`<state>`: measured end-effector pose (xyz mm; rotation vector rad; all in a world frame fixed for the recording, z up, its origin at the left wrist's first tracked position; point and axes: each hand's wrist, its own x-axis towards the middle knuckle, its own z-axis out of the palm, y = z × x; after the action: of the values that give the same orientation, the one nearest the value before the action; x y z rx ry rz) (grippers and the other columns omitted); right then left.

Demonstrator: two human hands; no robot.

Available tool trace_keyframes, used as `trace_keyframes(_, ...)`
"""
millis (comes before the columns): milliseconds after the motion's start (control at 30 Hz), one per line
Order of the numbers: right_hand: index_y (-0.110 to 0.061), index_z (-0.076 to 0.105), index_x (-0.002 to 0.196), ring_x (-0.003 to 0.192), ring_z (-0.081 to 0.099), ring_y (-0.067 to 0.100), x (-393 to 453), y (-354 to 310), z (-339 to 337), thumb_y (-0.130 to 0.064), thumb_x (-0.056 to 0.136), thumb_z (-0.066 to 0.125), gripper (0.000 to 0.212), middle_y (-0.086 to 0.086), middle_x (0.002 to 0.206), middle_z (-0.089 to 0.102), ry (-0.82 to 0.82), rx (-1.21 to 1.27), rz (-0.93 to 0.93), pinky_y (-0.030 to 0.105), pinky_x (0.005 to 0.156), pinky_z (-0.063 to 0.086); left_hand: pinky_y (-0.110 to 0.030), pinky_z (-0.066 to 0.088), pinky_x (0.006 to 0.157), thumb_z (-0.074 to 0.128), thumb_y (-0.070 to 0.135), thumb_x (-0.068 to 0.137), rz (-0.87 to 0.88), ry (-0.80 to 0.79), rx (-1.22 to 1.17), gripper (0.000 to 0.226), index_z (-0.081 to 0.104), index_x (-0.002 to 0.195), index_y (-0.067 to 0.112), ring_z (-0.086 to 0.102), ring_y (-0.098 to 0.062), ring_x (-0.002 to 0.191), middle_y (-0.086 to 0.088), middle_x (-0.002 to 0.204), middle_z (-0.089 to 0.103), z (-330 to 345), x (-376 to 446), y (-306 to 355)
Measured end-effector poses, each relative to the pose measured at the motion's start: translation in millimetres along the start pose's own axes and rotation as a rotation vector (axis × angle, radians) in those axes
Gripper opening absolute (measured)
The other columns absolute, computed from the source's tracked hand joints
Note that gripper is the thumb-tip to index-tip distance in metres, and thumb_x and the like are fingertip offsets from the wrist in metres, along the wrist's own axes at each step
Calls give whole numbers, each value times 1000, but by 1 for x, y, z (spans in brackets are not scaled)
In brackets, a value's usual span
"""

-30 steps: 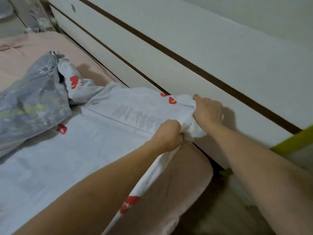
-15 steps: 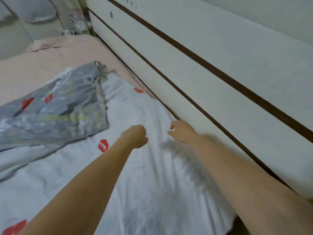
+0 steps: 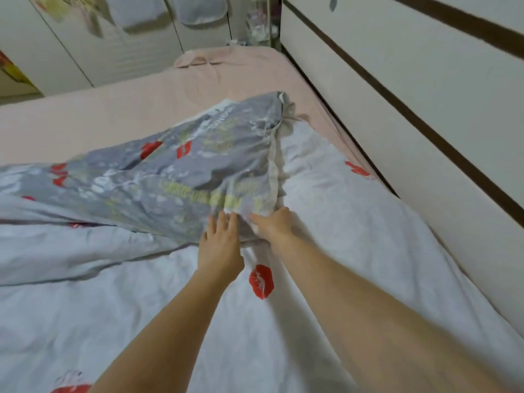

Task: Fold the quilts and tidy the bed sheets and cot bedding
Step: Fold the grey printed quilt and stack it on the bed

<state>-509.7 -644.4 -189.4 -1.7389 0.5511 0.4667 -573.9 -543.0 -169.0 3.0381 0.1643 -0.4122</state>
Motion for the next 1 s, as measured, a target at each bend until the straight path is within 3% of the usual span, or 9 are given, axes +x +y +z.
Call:
trace_keyframes(133, -4, 63, 111, 96, 65, 29, -4, 8, -19, -11, 88, 60, 24, 15, 106, 68, -13, 78, -134, 43, 86, 55, -44, 8, 119, 62, 28, 89, -6, 78, 149, 94, -5, 152, 14, -4, -33, 148, -12, 160, -2, -7, 9, 3)
trace_keyframes(233, -12, 66, 91, 75, 61, 17, -22, 7, -62, -9, 89, 58, 9, 6, 85, 66, 35, 55, -222, 23, 59, 48, -46, 21, 114, 61, 39, 89, -16, 95, 249, 88, 6, 151, 10, 24, -36, 140, -16, 150, 25, -24, 12, 32)
trace_keyframes(400, 3, 69, 86, 73, 54, 16, -35, -16, -128, 0, 83, 58, 11, 6, 77, 59, 208, -8, -259, 28, 57, 42, -37, 45, 88, 44, 17, 97, 213, 79, 250, 31, 58, 124, 12, 58, -32, 112, -11, 121, 61, -67, 9, 95)
trace_keyframes(500, 0, 70, 82, 72, 56, 20, -43, -31, -180, 1, 81, 56, 14, 9, 73, 60, 325, -100, -336, 32, 61, 44, -37, 47, 83, 46, 13, 94, 338, 67, 134, 30, 64, 117, 18, 61, -35, 107, -12, 116, 65, -92, -4, 135)
trace_keyframes(633, -13, 56, 59, 62, 52, 24, -53, -39, -271, -4, 82, 53, 26, 3, 60, 56, 560, -126, -304, 25, 48, 34, -38, 47, 76, 49, 11, 91, 407, 78, -121, 24, 64, 110, 11, 62, -36, 101, -16, 109, 65, -111, -29, 235)
trace_keyframes(700, -12, 59, 67, 73, 57, 31, -48, -24, -300, -6, 85, 52, 19, 11, 75, 65, 651, -143, -197, 27, 57, 40, -40, 45, 85, 52, 16, 93, 441, -13, -196, 28, 55, 120, 9, 57, -36, 110, -17, 119, 58, -100, -37, 268)
trace_keyframes(767, -8, 64, 97, 95, 61, 36, -43, 4, -316, -10, 86, 55, 14, 18, 102, 67, 619, -233, -55, 35, 77, 49, -43, 42, 95, 54, 22, 94, 467, -128, -91, 46, 39, 136, 12, 48, -36, 120, -15, 131, 47, -78, -42, 279)
trace_keyframes(900, -8, 30, 141, 117, 54, 37, -38, 52, -287, -30, 86, 66, 69, 20, 134, 51, 327, 0, 128, 51, 94, 49, -48, 31, 103, 59, 32, 90, 324, -124, 235, 71, 20, 148, 19, 35, -33, 131, -9, 144, 33, -40, -31, 225)
trace_keyframes(1000, -6, 29, 145, 122, 51, 34, -33, 69, -270, -28, 77, 78, 87, 15, 141, 47, 328, 98, 133, 40, 94, 49, -43, 39, 98, 54, 29, 92, 309, -85, 390, 65, 22, 147, 17, 42, -32, 125, -9, 140, 35, -26, -27, 194)
